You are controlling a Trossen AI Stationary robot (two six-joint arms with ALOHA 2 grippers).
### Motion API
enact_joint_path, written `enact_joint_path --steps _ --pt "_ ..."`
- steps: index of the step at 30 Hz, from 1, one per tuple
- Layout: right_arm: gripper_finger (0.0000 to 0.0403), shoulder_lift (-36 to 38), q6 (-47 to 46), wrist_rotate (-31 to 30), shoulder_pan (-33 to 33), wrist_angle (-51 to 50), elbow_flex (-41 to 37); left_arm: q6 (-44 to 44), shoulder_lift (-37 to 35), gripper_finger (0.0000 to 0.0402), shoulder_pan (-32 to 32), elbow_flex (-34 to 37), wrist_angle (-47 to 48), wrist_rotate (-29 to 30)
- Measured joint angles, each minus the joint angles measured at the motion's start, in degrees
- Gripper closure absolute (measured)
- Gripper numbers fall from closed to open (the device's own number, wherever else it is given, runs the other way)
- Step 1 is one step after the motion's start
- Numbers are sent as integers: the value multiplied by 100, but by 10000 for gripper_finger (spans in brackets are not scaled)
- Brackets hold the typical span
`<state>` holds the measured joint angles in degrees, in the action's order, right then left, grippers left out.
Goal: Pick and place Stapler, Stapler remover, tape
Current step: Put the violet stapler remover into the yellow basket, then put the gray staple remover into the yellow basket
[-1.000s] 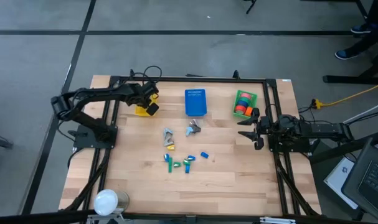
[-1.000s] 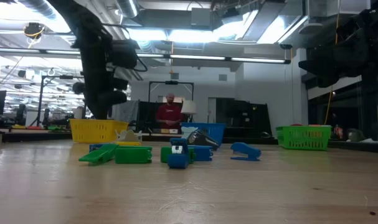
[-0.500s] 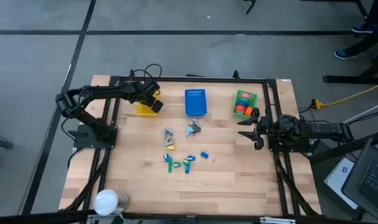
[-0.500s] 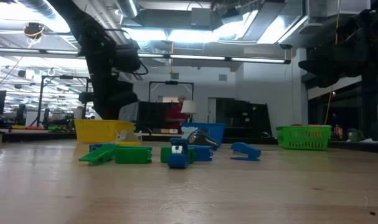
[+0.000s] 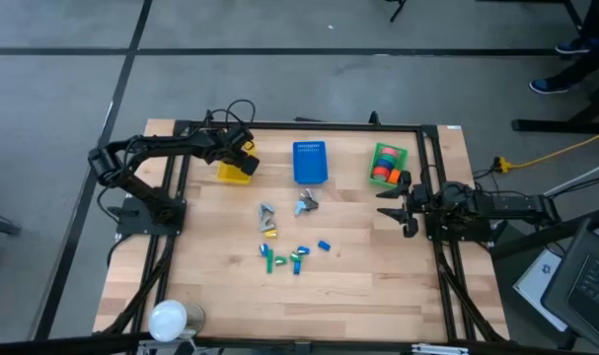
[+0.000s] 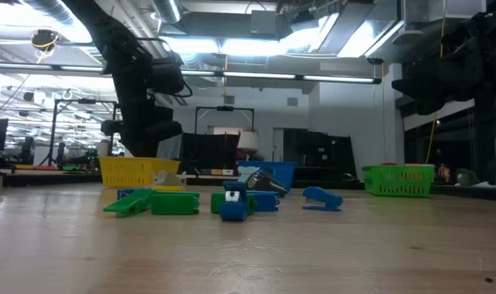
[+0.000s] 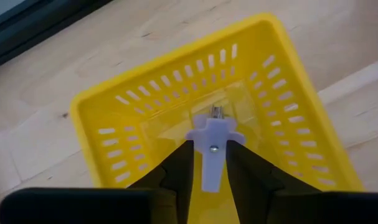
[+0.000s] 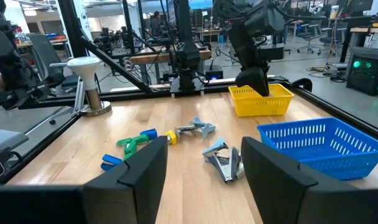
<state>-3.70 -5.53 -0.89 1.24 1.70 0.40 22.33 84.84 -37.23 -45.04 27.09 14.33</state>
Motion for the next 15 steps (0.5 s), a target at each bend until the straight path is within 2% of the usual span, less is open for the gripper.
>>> enact_joint_path --steps 7,15 --pt "192 0 -1 1 0 0 0 -393 -58 278 5 0 -6 -50" --pt "192 0 -1 0 1 2 0 -558 -686 268 182 0 -212 -77"
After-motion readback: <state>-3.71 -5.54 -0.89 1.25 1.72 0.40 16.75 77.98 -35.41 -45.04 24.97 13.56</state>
